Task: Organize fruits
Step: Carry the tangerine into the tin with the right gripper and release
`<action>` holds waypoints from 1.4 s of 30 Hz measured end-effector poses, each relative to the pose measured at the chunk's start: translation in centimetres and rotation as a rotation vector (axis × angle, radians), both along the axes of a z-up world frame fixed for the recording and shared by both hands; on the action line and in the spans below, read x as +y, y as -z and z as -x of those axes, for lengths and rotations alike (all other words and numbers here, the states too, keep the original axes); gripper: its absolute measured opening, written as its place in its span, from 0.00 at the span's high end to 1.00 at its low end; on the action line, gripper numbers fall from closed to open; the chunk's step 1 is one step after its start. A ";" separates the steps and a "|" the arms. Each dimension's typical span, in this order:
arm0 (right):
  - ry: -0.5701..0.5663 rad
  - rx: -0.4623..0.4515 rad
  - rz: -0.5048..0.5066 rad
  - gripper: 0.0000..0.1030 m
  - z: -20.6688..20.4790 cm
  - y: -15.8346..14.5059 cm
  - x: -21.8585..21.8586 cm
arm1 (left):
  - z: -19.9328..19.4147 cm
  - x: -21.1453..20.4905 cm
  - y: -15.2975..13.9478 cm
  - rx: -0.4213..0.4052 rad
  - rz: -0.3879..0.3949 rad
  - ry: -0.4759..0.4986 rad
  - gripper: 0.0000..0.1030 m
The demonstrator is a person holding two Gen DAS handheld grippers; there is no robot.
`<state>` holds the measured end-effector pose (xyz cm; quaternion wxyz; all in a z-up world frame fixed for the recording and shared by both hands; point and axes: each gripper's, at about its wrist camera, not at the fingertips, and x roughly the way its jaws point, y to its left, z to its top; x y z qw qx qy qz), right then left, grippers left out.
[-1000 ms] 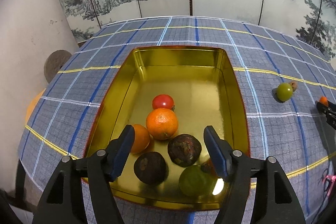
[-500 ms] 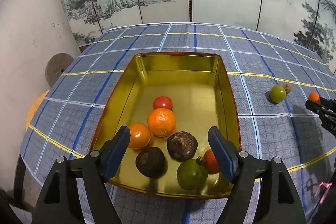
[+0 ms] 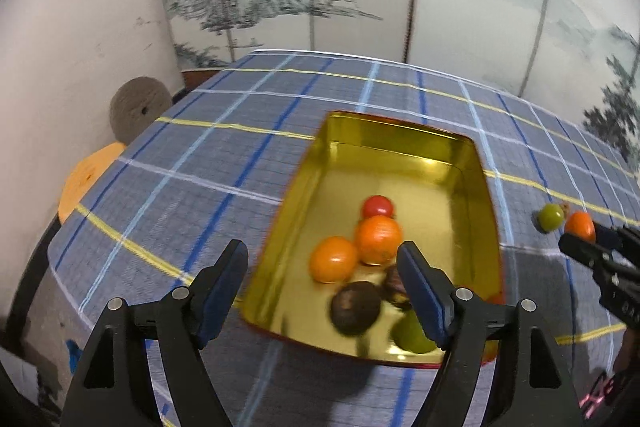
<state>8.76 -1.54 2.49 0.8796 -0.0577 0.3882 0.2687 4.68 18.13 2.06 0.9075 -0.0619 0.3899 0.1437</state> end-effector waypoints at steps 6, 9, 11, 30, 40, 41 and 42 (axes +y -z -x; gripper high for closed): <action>-0.089 -0.007 -0.014 0.66 0.6 -0.5 4.1 | 1.6 2.8 0.0 -0.001 0.017 -0.070 0.25; -0.130 -0.001 -0.013 0.66 0.7 -0.3 6.0 | 2.1 3.5 0.4 0.008 0.022 -0.089 0.25; -0.155 -0.001 -0.008 0.66 0.9 0.0 7.3 | 2.5 3.9 0.6 0.014 0.022 -0.101 0.25; -0.227 0.035 0.060 0.66 0.5 2.9 12.4 | 4.1 5.7 1.8 0.047 0.040 -0.141 0.25; -0.224 0.033 0.070 0.65 0.6 3.2 12.6 | 4.2 5.7 1.9 0.047 0.041 -0.141 0.25; -0.223 0.034 0.068 0.65 0.6 3.2 12.6 | 4.2 5.7 1.8 0.047 0.042 -0.142 0.25; -0.222 0.035 0.067 0.65 0.6 3.2 12.5 | 4.2 5.7 1.8 0.047 0.041 -0.142 0.25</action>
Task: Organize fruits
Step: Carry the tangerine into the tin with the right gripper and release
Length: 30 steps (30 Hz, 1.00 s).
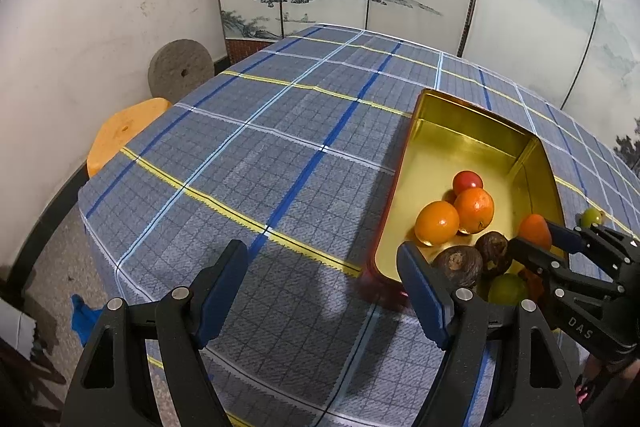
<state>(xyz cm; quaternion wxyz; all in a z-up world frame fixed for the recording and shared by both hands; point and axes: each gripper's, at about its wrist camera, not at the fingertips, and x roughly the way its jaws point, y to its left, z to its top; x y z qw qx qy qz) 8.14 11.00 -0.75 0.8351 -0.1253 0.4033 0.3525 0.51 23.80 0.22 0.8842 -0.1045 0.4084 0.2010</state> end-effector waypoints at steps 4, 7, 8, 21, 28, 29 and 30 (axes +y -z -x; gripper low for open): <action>0.001 0.004 -0.002 0.64 0.0 0.0 -0.1 | 0.1 -0.1 0.0 -0.002 0.000 0.003 0.25; 0.001 0.003 -0.010 0.59 0.0 -0.1 -0.2 | 0.1 -0.1 0.0 -0.004 0.001 0.004 0.25; 0.001 -0.002 -0.011 0.58 0.1 -0.1 -0.2 | 0.1 -0.1 0.0 -0.003 0.000 0.003 0.25; 0.010 -0.028 -0.053 0.58 1.0 -2.0 -1.6 | -0.9 -2.0 -1.3 -0.014 -0.017 0.043 0.25; 0.088 -0.049 -0.062 0.58 0.4 -2.7 -5.4 | -2.2 -4.8 -2.1 -0.026 -0.020 0.117 0.25; 0.105 -0.051 -0.060 0.58 0.2 -2.7 -6.2 | -2.4 -5.3 -2.2 -0.028 -0.021 0.130 0.25; 0.133 -0.057 -0.054 0.58 -0.1 -2.6 -7.4 | -2.6 -5.9 -2.2 -0.029 -0.021 0.144 0.25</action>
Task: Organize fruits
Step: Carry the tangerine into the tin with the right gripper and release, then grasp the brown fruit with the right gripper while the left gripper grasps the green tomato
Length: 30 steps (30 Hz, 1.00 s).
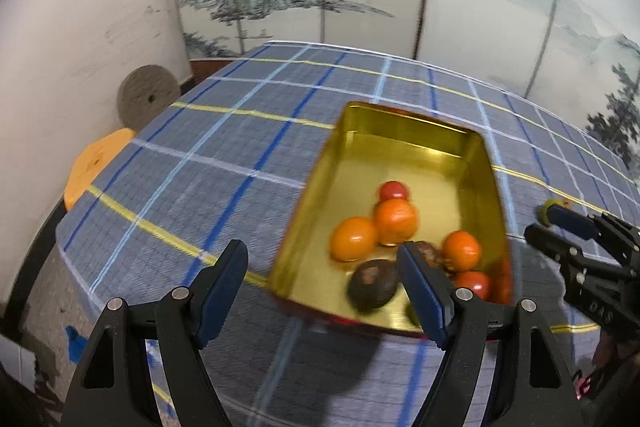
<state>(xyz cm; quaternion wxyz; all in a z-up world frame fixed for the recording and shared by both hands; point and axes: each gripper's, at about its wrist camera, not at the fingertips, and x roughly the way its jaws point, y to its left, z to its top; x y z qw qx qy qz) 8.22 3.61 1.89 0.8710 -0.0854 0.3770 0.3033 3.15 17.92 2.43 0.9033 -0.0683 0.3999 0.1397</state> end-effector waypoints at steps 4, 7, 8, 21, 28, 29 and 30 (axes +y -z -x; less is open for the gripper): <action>0.099 0.004 0.012 0.58 -1.4 0.3 -4.2 | -1.1 -2.6 -0.1 0.001 -0.001 0.065 0.25; 0.182 0.012 0.018 0.58 -2.5 0.8 -7.7 | -1.8 -4.5 -0.1 0.006 0.003 0.113 0.25; 0.207 0.014 0.021 0.58 -2.9 1.0 -8.7 | -2.0 -5.1 -0.1 0.007 0.003 0.127 0.25; 0.304 0.066 0.071 0.58 -6.4 4.7 -14.8 | -5.0 -11.4 0.3 0.030 0.008 0.257 0.25; 0.278 0.074 0.071 0.59 -8.0 5.5 -14.0 | -6.8 -13.5 0.5 0.040 0.006 0.288 0.25; 0.271 0.072 0.075 0.59 -8.2 5.5 -13.8 | -7.0 -13.7 0.6 0.041 0.005 0.291 0.25; 0.265 0.071 0.076 0.60 -8.4 5.6 -13.7 | -7.2 -14.0 0.7 0.044 0.003 0.293 0.25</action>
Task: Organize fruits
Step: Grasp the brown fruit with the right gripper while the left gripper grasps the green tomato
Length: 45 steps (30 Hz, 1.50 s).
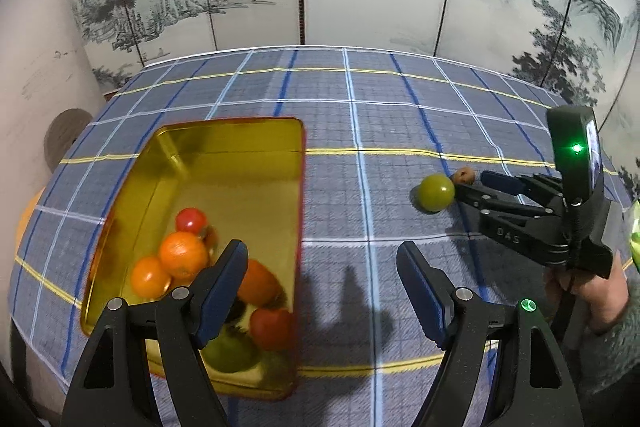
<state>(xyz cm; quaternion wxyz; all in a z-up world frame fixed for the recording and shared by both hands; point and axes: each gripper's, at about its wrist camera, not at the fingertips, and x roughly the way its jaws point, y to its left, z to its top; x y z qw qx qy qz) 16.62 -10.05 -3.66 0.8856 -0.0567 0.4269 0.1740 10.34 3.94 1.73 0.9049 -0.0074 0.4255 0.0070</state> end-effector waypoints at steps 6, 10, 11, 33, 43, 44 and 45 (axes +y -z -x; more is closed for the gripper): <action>-0.007 0.008 0.003 0.69 -0.7 0.3 0.4 | -1.0 -1.2 0.4 0.009 -0.007 0.021 0.25; -0.014 0.009 0.010 0.75 -0.7 0.4 0.6 | -1.6 -1.9 0.6 0.009 -0.008 0.032 0.25; -0.013 0.008 0.015 0.75 -0.7 0.4 0.6 | -1.6 -2.1 0.7 0.008 -0.010 0.034 0.25; 0.274 0.016 0.021 0.75 1.3 0.6 -9.9 | -5.7 -6.5 2.9 0.031 0.018 0.121 0.25; 0.319 0.018 0.035 0.75 1.7 0.7 -11.8 | -7.9 -7.3 4.1 0.051 0.063 0.146 0.25; 0.319 0.018 0.032 0.75 1.7 0.7 -11.8 | -8.1 -7.3 4.2 0.052 0.067 0.148 0.25; 0.320 0.018 0.028 0.75 1.7 0.7 -11.9 | -8.3 -7.4 4.3 0.055 0.070 0.150 0.25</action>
